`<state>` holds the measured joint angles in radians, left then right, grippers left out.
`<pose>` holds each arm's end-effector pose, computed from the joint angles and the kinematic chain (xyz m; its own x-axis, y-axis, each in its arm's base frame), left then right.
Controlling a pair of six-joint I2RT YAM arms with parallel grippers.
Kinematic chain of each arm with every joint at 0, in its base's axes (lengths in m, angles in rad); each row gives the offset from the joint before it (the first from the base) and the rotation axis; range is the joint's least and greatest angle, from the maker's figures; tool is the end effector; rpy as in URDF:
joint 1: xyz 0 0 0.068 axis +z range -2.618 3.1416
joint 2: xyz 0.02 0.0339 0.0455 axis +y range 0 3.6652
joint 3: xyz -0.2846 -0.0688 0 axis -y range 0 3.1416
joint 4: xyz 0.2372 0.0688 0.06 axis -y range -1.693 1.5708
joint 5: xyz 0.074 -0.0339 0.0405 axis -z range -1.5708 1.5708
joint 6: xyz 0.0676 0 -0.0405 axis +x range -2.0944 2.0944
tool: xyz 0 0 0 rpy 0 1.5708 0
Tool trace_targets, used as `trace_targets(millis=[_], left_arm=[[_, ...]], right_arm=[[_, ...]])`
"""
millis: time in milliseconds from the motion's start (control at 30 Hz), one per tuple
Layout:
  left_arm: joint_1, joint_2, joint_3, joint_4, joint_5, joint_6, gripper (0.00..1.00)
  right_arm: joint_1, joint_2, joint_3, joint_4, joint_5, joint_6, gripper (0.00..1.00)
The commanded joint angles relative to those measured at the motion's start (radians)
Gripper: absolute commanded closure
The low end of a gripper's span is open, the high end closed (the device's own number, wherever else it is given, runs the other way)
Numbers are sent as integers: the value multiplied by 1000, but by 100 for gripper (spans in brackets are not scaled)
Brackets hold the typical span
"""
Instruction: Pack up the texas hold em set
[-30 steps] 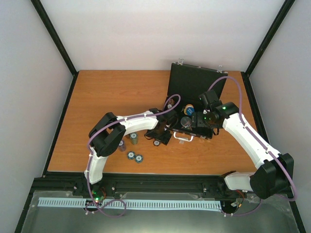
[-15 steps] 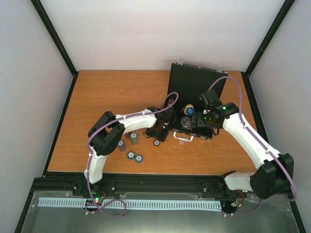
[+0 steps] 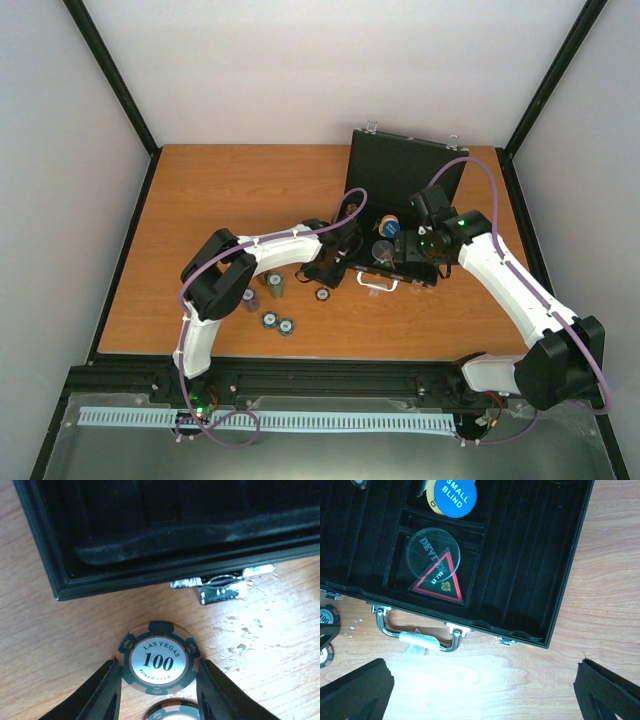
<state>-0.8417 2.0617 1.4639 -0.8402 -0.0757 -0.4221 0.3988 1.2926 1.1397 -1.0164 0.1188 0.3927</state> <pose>0.2721 -0.2969 0.1404 -0.9043 0.3991 -0.1515 0.4018 0.9156 0.0141 0.2248 0.0860 0.2804 -0.9149 0.0268 -0.4028 0.0078 0.9988 0.0488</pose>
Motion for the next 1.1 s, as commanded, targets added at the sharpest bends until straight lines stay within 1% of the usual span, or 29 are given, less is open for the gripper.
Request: trace_targets(millis=[0,333,667,733,767,800,867,933,1000,1067], left_arm=[[12,69,-30,15,-37,4,71],[14,-36,21,-56,-90,5,70],[13,-85,65,-104,-102,7,70],[13,-89,59,-101,-102,9,68],[13,-90,55,-98,-101,9,61],[14,-90,51,-95,-102,9,49],[13,-90,47,-86,-102,11,38],[13,-90,47,-82,-106,11,22],[15,-82,51,-80,-108,14,14],[20,-62,63,-85,-95,17,11]], right_arm=[[-9,-10,-14,10,-1,8,0],[-9,-9,-24,15,-4,12,0],[-9,-8,-21,18,-3,11,0],[-9,-6,-22,18,-5,12,0],[-9,-7,-21,19,-7,13,0],[-9,-7,-23,20,-9,12,0],[-9,-9,-24,19,-10,12,0],[-10,-10,-23,17,-7,13,0],[-9,-11,-23,15,-6,11,0],[-10,-11,-21,14,-5,11,0]])
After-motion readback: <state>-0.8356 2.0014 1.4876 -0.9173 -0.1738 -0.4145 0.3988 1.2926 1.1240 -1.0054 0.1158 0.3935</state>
